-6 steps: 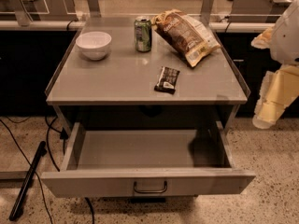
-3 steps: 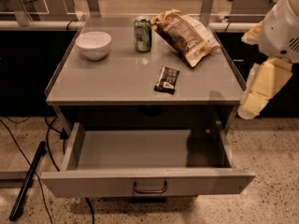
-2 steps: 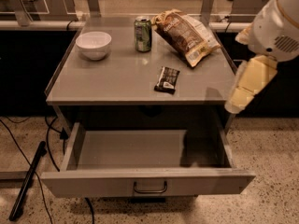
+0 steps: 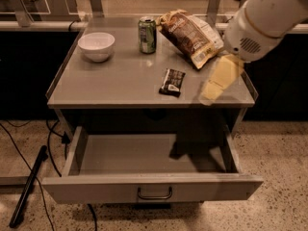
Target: Place rxbar chocolate into top drawer
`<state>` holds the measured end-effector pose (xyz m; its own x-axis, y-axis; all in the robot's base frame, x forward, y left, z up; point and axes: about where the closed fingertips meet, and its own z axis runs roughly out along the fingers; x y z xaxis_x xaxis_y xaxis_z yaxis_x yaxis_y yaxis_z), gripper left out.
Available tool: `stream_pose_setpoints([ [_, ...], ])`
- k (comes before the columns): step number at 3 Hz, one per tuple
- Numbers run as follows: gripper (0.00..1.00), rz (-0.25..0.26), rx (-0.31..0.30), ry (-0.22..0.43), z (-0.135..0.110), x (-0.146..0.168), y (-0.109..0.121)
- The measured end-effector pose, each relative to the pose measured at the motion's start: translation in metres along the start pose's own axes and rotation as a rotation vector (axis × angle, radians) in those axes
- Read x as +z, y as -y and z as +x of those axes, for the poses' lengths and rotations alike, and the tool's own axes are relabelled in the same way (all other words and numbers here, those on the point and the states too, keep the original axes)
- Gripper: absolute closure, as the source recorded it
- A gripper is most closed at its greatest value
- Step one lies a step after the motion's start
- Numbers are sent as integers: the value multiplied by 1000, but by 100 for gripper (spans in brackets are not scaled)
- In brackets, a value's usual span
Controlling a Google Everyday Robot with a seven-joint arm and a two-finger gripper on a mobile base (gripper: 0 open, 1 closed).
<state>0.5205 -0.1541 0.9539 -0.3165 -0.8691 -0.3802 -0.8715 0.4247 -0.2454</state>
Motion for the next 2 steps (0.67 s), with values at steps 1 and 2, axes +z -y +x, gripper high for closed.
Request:
stream_pose_setpoints([
  [1, 0, 31, -15, 46, -27, 31, 10],
  [2, 0, 31, -15, 46, -27, 31, 10],
])
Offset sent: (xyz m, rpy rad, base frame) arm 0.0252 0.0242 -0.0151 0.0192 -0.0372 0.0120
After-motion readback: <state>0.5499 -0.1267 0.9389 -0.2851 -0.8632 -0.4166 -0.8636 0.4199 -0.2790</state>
